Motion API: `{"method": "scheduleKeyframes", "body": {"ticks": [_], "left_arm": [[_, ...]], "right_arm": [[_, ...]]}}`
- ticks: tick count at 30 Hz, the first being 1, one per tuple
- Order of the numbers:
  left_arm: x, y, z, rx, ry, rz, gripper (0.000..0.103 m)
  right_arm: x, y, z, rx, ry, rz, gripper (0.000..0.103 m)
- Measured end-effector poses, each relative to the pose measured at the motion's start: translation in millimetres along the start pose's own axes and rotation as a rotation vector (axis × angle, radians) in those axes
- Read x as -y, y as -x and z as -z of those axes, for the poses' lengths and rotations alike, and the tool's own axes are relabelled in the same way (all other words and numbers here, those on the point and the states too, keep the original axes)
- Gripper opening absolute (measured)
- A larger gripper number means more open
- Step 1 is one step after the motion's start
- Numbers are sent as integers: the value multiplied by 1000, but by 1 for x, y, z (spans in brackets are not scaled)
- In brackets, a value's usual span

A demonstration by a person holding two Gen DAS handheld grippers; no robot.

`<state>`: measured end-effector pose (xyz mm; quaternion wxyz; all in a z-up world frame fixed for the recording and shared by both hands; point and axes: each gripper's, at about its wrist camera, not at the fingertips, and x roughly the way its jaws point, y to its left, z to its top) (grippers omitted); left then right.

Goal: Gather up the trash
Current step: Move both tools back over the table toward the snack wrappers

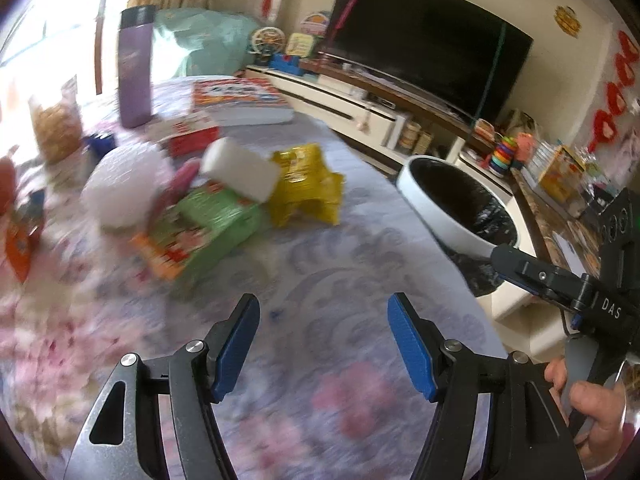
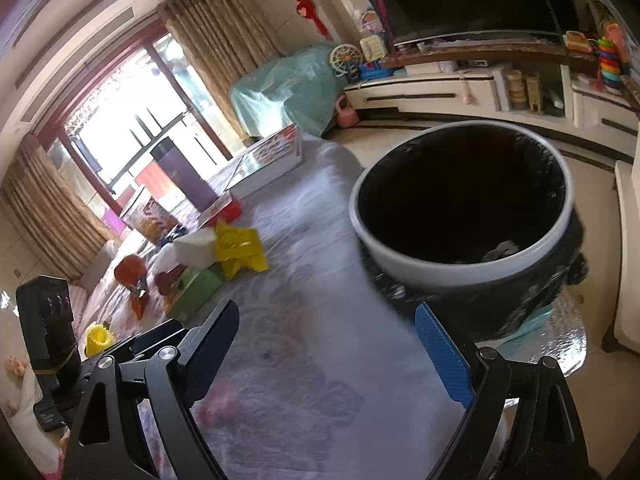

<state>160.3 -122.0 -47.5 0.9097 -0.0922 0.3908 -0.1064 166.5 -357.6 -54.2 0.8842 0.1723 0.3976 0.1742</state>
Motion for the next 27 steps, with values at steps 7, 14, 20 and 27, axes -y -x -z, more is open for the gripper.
{"method": "scheduleKeyframes", "body": {"ticks": [7,14,20,27], "left_arm": [[-19,25,12,18,43,-41,66],[-45,40,24,21,97,-73,66],[-63,44,24,25,134,-94,66],[-93,47,20,35,168,-131,66]], "right_arm": [[-24,-14,10,-31,23,-31,91],[-45,-29,16,-55,48,-46,91],[-57,-43,17,-71,61,-50,91],[-72,-58,15,-80,78,-56,92]]}}
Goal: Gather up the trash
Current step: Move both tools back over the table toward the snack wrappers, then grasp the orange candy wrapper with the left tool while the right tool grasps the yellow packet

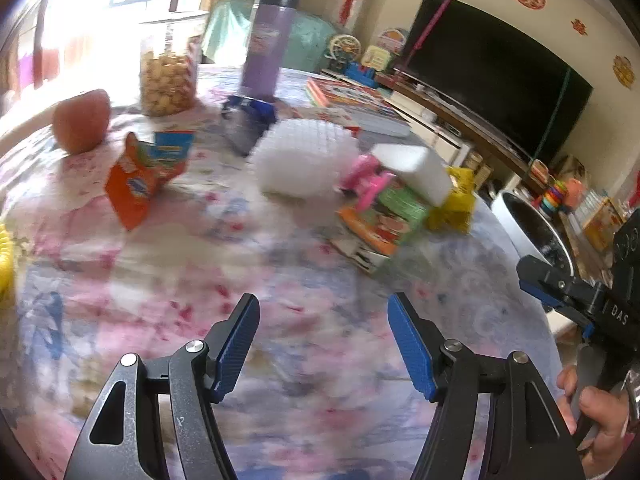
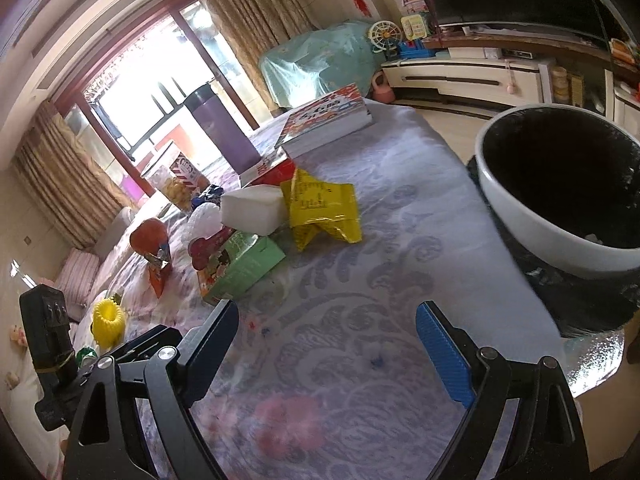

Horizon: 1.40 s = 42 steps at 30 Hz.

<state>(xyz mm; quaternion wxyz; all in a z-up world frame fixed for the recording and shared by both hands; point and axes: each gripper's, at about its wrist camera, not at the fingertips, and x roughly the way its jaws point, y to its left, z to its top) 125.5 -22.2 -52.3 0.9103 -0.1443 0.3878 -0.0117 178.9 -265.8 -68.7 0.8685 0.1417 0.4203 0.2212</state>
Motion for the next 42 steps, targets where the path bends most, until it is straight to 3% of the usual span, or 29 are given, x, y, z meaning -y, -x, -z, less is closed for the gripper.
{"method": "scheduleKeyframes", "body": {"ticks": [22,30,31,32,33,36,39,42], "left_arm": [[-82,-17,-57,48,180,-118,77],[-101,-52,-80,56,196,-182,75],[-102,-55,-80,52,190,-192,72],[-102,-59,-80,47,179,-199,55],[-102,-66,-80,25,163,-199,31],[-102,-71,-79,18,145,-181,18],[-99,-68,-79,32,127,-170,8],[-94,-62,-76,41,119,-145,7]], "right_arm": [[-10,-43,-35,17,4,11,91],[-1,-66,-49,2,-28,11,90],[-1,-68,-50,4,-28,11,88],[0,-69,-50,6,-24,12,81],[-1,-70,-50,7,-14,12,71],[-3,-69,-48,13,8,5,51],[-4,-65,-47,21,21,5,49],[-1,-59,-44,26,10,-3,48]]}}
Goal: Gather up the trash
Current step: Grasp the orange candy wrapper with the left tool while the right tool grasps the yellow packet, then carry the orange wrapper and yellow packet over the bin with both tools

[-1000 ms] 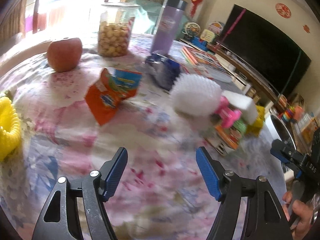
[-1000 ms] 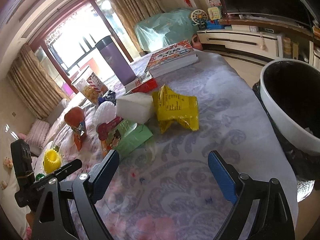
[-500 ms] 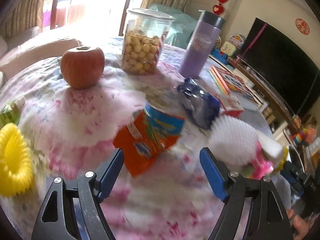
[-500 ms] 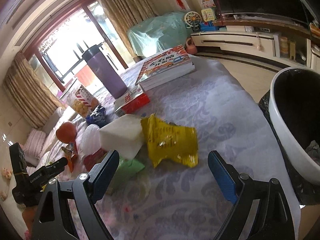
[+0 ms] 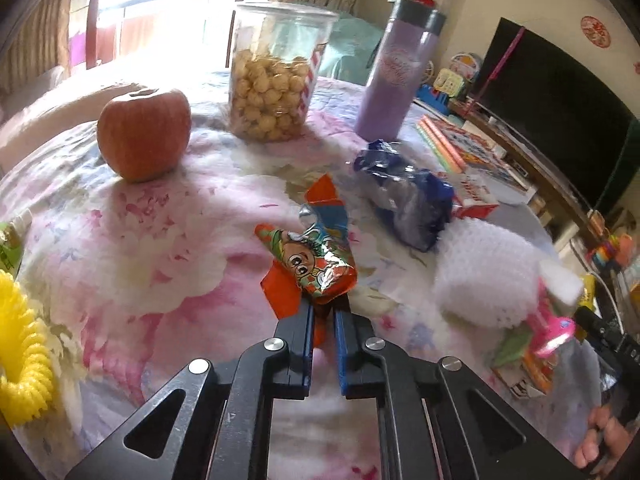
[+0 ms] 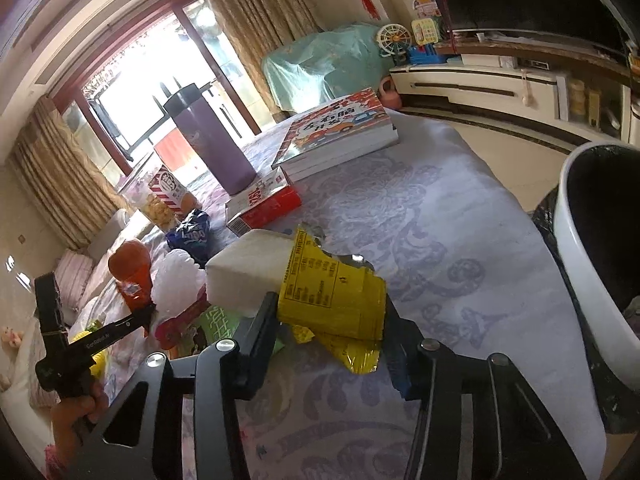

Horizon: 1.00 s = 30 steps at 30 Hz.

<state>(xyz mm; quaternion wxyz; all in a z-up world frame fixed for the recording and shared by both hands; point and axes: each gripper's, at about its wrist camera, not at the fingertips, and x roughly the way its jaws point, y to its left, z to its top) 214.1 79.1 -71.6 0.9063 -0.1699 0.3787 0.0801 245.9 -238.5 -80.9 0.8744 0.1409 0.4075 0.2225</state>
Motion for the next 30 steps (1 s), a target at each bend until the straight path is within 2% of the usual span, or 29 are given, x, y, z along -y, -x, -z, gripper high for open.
{"method": "scheduleKeyframes", "body": {"ticks": [8,21,30], "left_arm": [[21,24,25,-14,-29,82,7],[69,60,62,-56,-138,192,7],[108,67,77,-81,-214,252,7]], "right_arm": [[-2,21,11,23,21,-3,48],[10,54,27,42,-7,-2,48],[21,78,35,70,-15,17,48]]}}
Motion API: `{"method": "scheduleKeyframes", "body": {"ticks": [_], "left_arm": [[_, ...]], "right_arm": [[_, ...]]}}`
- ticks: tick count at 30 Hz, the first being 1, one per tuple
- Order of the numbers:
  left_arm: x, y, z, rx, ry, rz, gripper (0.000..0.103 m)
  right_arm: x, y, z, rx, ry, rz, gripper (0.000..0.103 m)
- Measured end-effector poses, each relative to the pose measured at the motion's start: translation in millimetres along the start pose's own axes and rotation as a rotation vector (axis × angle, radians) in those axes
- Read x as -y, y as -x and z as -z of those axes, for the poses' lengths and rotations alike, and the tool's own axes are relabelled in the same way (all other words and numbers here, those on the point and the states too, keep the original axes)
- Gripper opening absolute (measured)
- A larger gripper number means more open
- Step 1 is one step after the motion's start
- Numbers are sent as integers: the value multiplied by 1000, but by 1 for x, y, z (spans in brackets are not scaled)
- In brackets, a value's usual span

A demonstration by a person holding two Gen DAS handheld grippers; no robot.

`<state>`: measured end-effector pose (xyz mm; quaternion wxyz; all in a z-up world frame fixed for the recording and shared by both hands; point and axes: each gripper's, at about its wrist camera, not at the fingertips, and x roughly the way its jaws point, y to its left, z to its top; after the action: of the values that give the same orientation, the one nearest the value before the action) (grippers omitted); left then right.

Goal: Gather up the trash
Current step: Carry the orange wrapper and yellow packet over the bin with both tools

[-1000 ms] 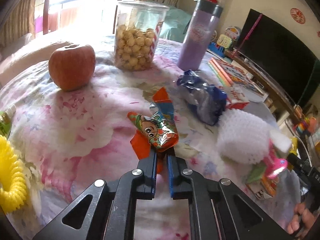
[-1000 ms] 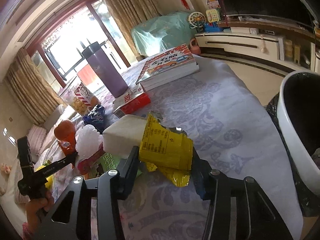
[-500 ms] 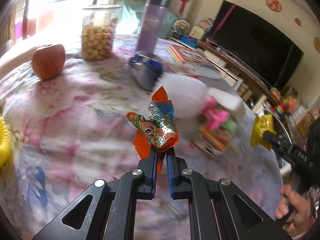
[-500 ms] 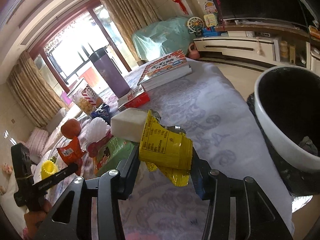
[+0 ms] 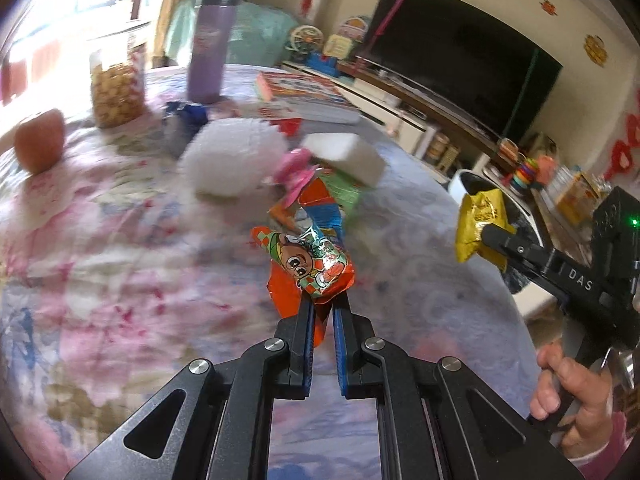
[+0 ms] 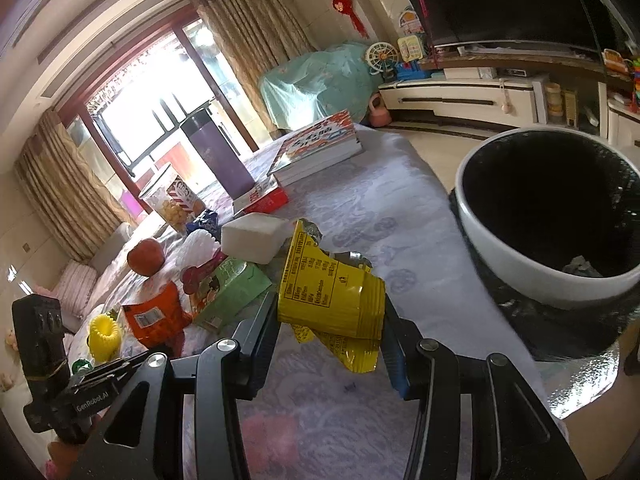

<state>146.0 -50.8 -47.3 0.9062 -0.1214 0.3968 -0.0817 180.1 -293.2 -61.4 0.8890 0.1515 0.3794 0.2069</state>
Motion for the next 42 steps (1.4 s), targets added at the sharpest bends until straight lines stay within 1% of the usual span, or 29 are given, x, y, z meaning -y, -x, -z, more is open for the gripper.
{"method": "scheduleKeyframes", "body": {"ticks": [12,19,27,42], "left_arm": [[53,-21,-11,-16,-111,80,7],[81,-38,-19,-25,-166,109,7],[96,-56,-29,-47,-180,134,7],[124,-77,-42,-54,-219,150,7]], "right_arm": [[28,34,-2,44,-30,44,48],[48,51,-1,66,-60,76,48],[66,64,-4,85,-81,99,48],[87,74,-12,102,-98,132,48]]}}
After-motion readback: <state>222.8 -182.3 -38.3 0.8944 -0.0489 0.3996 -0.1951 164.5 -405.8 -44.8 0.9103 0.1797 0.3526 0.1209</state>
